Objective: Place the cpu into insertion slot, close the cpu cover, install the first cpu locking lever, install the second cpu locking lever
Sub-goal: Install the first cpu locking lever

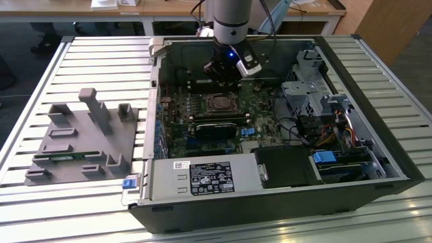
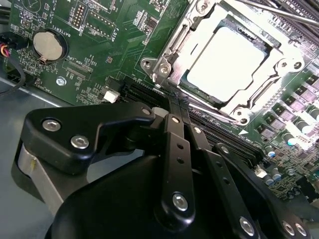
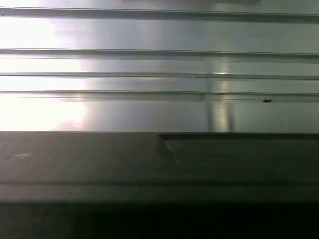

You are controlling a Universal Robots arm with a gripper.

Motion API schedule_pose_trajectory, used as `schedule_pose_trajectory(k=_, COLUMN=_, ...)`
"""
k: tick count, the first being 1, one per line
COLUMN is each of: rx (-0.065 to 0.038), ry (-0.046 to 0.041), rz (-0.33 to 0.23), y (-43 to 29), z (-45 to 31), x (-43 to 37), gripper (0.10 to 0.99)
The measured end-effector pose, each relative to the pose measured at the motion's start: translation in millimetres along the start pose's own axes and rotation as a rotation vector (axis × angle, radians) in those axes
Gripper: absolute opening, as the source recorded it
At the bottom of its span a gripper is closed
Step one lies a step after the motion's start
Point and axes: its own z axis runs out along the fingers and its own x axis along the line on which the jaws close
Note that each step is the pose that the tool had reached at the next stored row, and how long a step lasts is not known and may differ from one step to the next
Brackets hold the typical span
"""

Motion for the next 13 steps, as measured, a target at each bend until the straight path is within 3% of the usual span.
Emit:
schedule_pose_trajectory(k=7, rx=0.0, ry=0.0003, rz=0.0, y=0.2, z=-1.9, x=-0.8, gripper=0.118)
schedule_pose_trajectory(k=13, rx=0.012, ry=0.0014, rz=0.0, y=0.4, z=-0.5, x=-1.8, gripper=0.118)
